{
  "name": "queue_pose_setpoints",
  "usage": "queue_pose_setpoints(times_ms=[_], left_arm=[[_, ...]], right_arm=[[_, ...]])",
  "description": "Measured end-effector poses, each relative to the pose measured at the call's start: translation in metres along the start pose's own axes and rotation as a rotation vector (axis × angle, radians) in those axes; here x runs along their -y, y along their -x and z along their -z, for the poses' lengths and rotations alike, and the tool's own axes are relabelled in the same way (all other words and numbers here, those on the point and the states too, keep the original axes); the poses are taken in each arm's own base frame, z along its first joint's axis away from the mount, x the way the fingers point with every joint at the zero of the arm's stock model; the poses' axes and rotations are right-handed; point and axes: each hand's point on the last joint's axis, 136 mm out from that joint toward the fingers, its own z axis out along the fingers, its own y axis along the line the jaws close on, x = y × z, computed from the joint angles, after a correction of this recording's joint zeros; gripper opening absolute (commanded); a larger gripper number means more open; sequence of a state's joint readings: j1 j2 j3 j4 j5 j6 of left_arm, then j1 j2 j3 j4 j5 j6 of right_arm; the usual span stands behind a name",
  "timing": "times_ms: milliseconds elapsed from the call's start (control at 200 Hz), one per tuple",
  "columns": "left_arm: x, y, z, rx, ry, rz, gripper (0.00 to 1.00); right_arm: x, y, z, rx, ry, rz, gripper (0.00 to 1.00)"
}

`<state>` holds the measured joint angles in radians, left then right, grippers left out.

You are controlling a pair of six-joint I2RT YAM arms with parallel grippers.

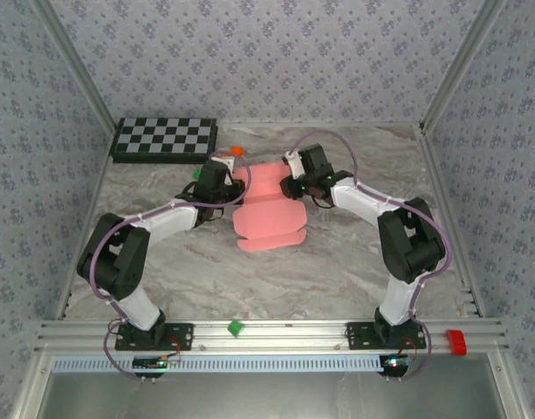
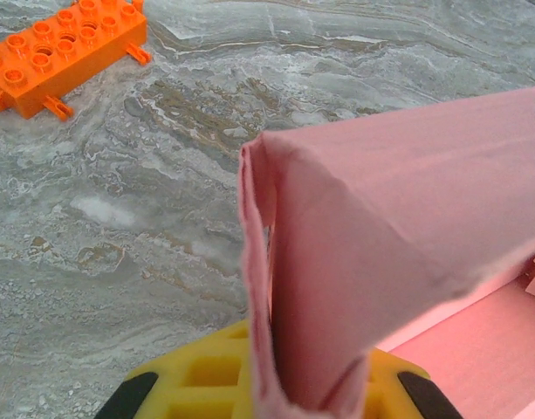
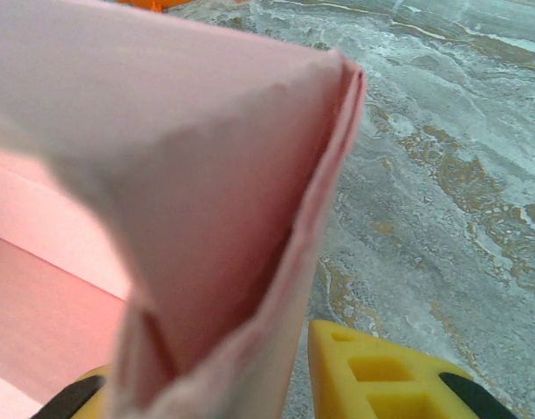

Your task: Fold the paper box

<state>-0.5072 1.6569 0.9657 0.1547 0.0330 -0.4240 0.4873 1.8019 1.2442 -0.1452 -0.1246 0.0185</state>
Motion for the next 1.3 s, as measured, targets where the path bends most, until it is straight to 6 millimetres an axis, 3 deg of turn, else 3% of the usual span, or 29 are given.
queue_pose_setpoints(times_ms=[765, 1304], left_arm=[[0.004, 0.000, -0.001, 0.001, -0.010, 0.011, 0.03], [0.006, -0.005, -0.006, -0.009, -0.022, 0.025, 0.03]], right_arm=[[0.018, 0.004, -0.003, -0.020, -0.391, 0.019, 0.26], [0.023, 0.001, -0.005, -0.049, -0.549, 0.003, 0.16]])
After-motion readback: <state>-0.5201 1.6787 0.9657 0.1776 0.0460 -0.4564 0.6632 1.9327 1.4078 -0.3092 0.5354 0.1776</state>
